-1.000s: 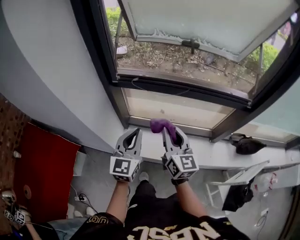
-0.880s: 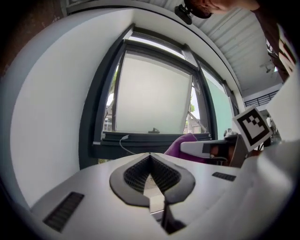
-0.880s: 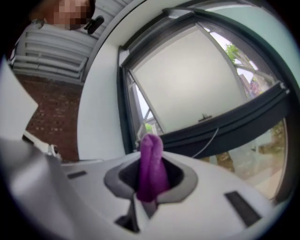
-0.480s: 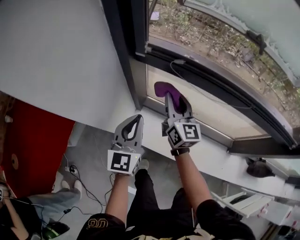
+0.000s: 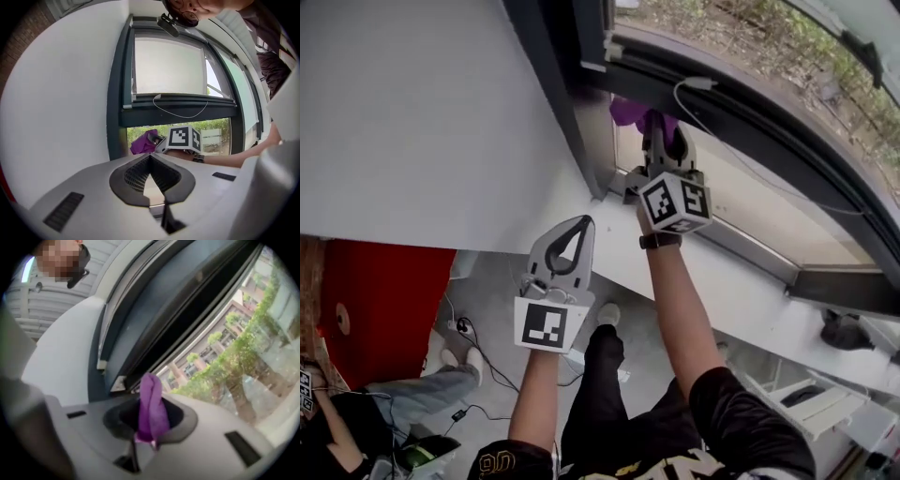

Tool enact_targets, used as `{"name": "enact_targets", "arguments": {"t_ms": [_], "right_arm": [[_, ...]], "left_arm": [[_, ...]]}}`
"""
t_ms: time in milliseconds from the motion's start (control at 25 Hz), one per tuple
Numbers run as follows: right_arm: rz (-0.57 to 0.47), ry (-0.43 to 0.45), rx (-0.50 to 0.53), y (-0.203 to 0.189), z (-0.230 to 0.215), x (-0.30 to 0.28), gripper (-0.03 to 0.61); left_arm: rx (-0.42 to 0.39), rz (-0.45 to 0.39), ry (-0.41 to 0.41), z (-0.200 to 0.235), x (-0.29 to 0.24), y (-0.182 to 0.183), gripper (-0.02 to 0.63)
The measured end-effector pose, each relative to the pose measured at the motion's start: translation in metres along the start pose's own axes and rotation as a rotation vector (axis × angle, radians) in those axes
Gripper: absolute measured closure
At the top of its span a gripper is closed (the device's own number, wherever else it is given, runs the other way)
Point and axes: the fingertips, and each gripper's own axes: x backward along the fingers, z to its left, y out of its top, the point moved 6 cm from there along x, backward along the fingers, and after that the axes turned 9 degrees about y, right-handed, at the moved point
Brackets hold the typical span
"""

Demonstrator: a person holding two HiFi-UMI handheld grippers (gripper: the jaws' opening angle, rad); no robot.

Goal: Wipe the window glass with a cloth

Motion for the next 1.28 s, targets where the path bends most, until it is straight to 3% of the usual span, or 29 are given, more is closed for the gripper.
{"name": "enact_targets", "arguments": {"t_ms": [200, 360, 480, 680, 800, 1000, 1160, 1280], "right_arm": [[-0.100, -0.149, 0.053, 0.061, -0.062, 0.083, 0.502], [-0.127, -0.232, 0.088, 0.112, -0.118, 0.160, 0.502], [-0.154, -0.347, 0.113, 0.160, -0.169, 0.233, 0.502], [-0.139, -0.518, 0.241, 0.235, -0.241, 0.343, 0.502], [-0.131, -0.612, 0.282, 0.269, -0.269, 0.395, 0.502], [-0.075, -0.697, 0.344, 0.294, -0.289, 0.433, 0.502], [-0.031, -0.646, 0.385, 0.277, -0.256, 0.414, 0.502], [0.009, -0.548, 0.395, 0.245, -0.207, 0.369, 0.502]], "left_arm": [[0.016, -0.009, -0.089, -0.064, -0.023, -0.004, 0.604], [0.036, -0.008, -0.168, -0.144, -0.038, -0.011, 0.604], [0.051, -0.001, -0.244, -0.215, -0.047, -0.013, 0.604], [0.048, 0.004, -0.357, -0.325, -0.056, -0.011, 0.604], [0.062, 0.000, -0.423, -0.369, -0.058, -0.013, 0.604], [0.083, -0.010, -0.463, -0.396, -0.064, -0.014, 0.604], [0.073, -0.014, -0.434, -0.373, -0.057, -0.012, 0.604], [0.054, 0.008, -0.381, -0.324, -0.049, -0.010, 0.604]]}}
